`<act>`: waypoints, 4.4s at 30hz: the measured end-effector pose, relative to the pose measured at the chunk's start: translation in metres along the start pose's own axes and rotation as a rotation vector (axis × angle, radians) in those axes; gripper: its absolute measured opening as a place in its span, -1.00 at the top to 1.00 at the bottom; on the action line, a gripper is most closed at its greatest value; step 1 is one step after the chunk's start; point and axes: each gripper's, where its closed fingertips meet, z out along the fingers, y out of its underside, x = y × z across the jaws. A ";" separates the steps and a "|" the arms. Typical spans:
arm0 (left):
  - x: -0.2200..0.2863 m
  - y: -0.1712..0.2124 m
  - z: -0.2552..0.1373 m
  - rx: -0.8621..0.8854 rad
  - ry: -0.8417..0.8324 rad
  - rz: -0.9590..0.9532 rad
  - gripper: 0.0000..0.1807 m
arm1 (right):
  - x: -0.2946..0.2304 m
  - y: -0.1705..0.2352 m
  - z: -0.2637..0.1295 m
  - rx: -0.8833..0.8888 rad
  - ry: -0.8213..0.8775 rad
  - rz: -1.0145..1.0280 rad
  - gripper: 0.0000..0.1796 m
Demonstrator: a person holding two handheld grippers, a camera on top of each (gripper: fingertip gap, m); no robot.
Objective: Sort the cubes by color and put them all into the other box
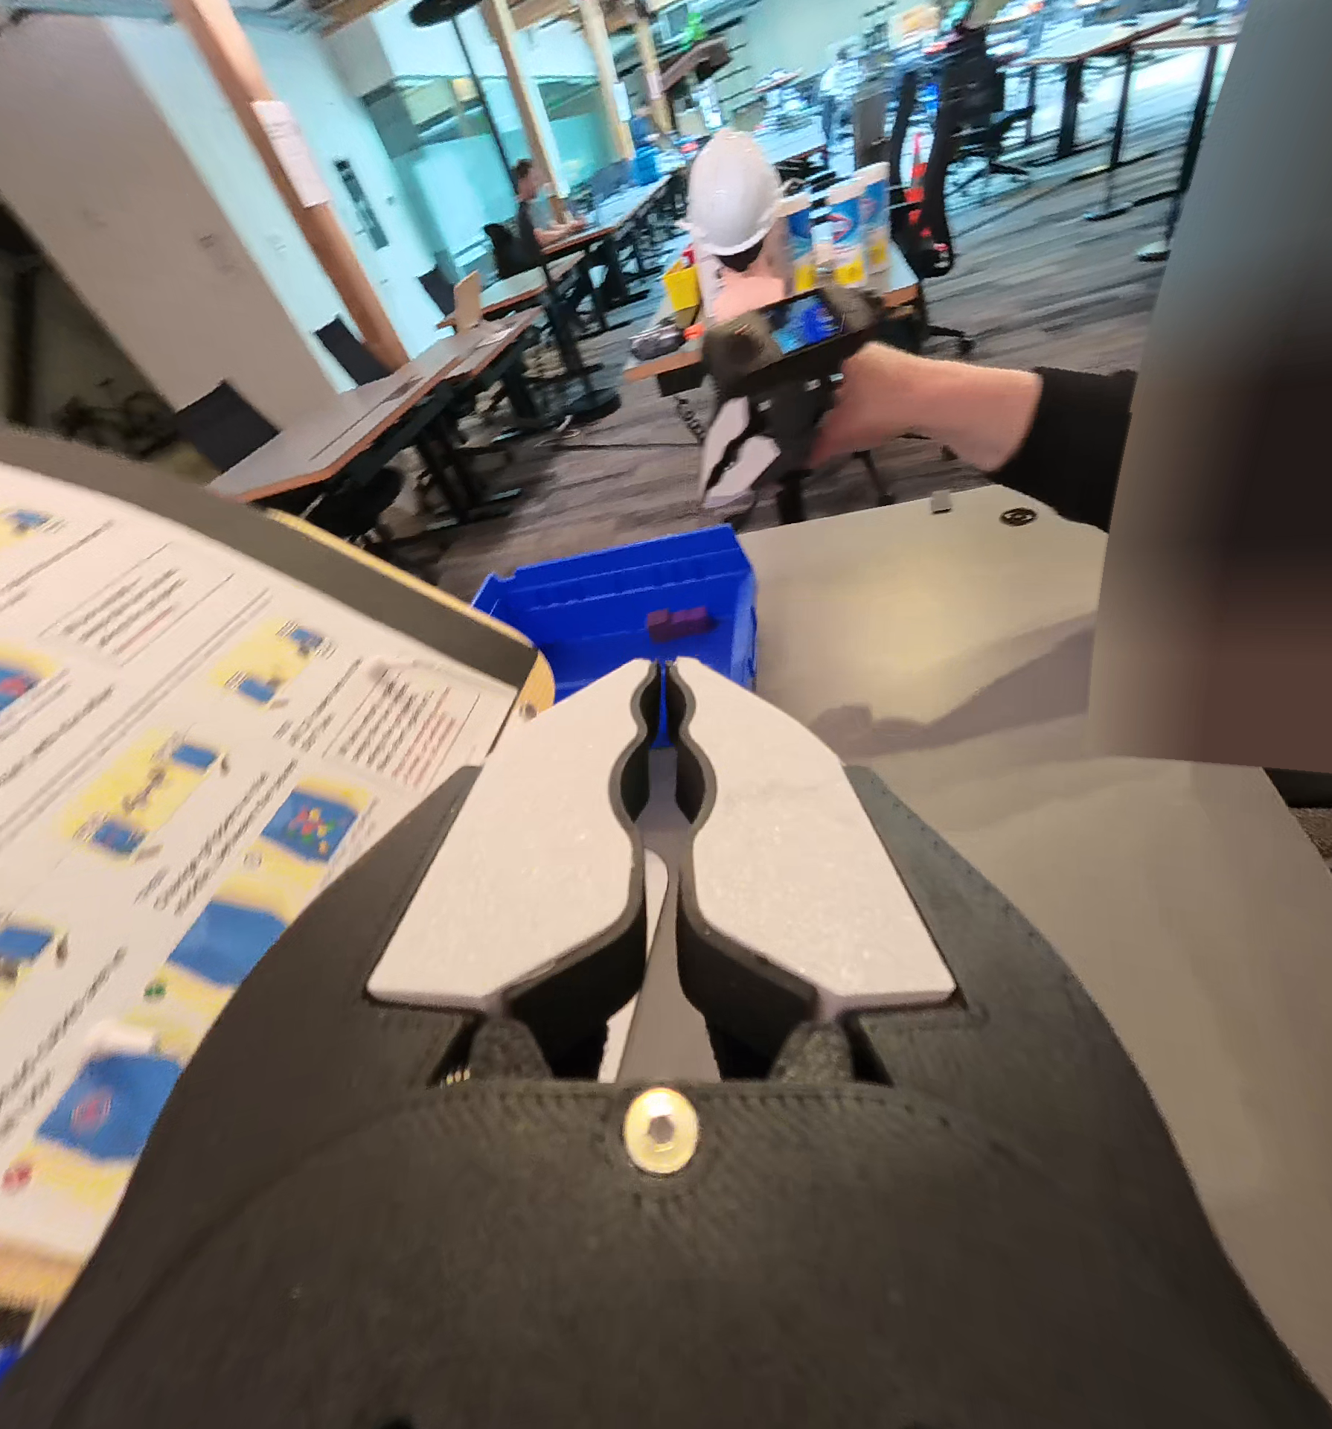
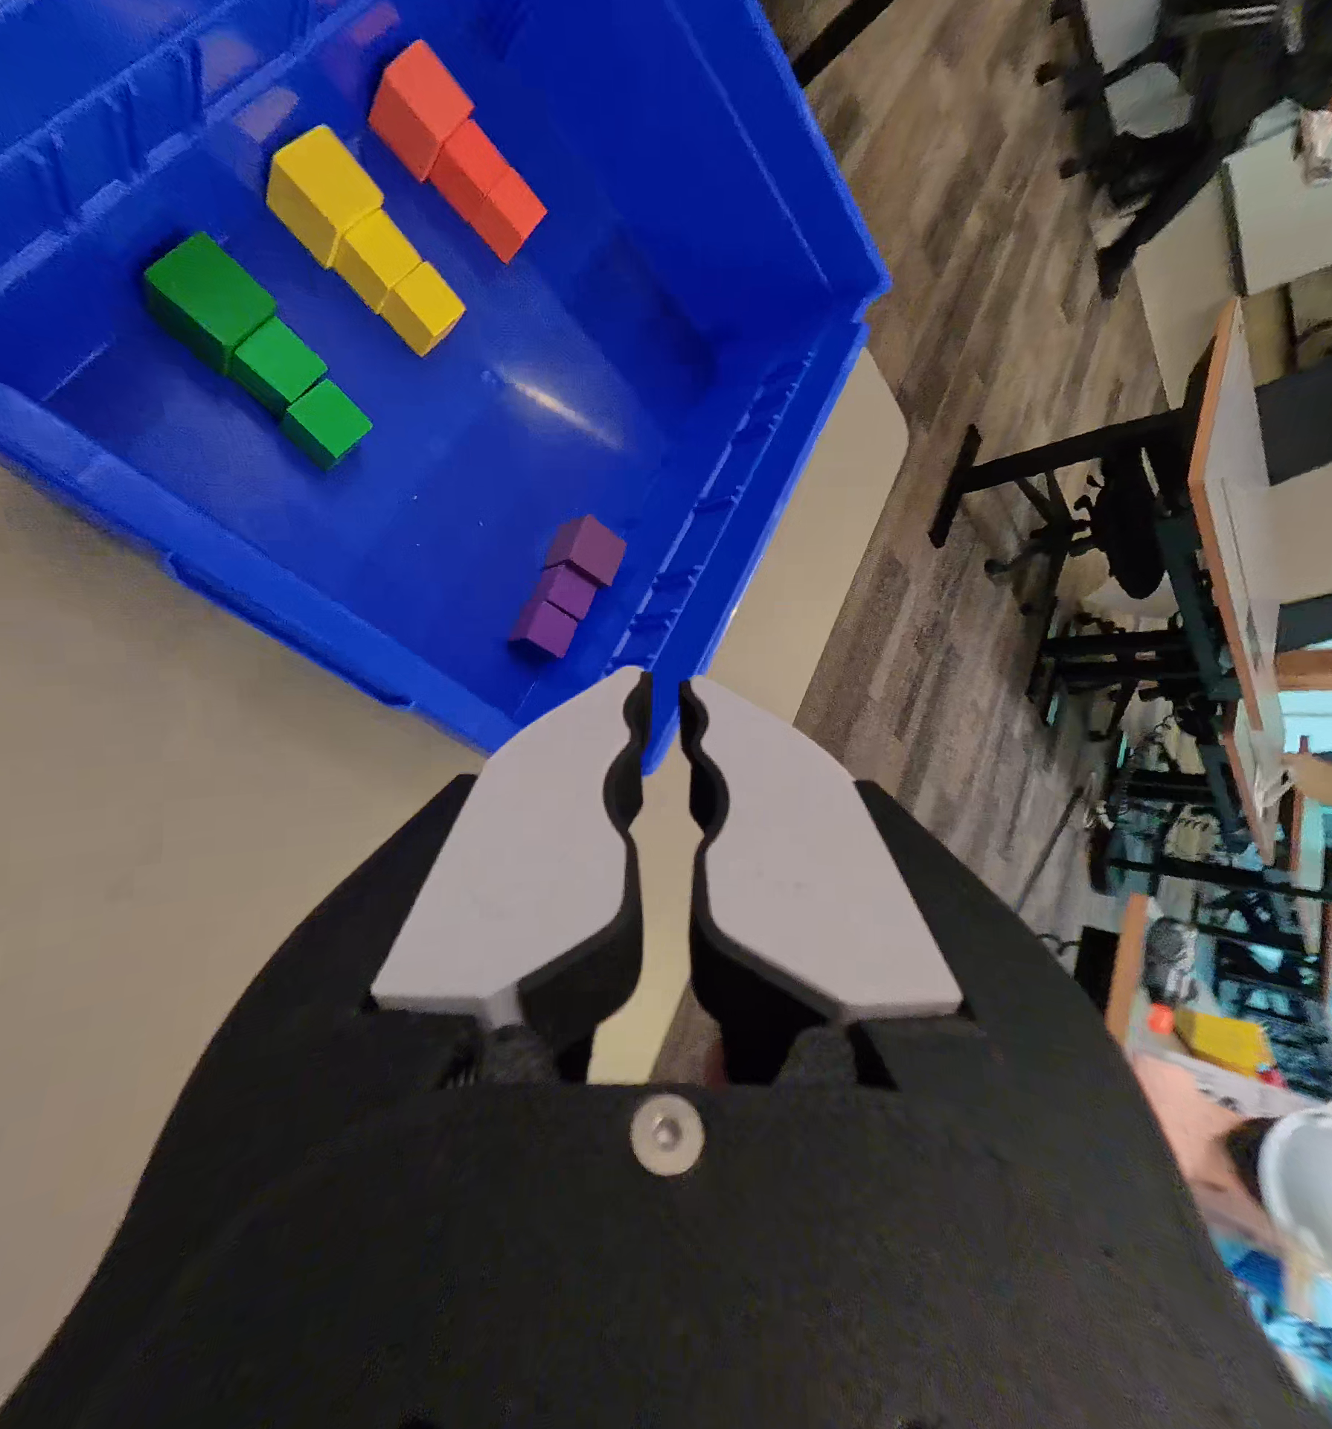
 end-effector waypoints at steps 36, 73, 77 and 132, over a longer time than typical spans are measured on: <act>-0.093 0.292 -0.237 -0.291 -0.971 -0.666 0.11 | -0.020 0.051 0.087 0.231 -0.101 0.744 0.77; -0.095 0.336 -0.298 -0.285 -1.102 -0.807 0.96 | -0.024 0.052 0.085 0.283 -0.149 0.762 0.96; -0.091 0.329 -0.297 -0.273 -1.101 -0.791 0.96 | -0.027 0.055 0.080 0.283 -0.154 0.755 0.96; 0.060 0.251 -0.345 -0.045 -1.136 -0.750 0.96 | -0.195 0.051 -0.079 0.428 -0.370 0.552 0.96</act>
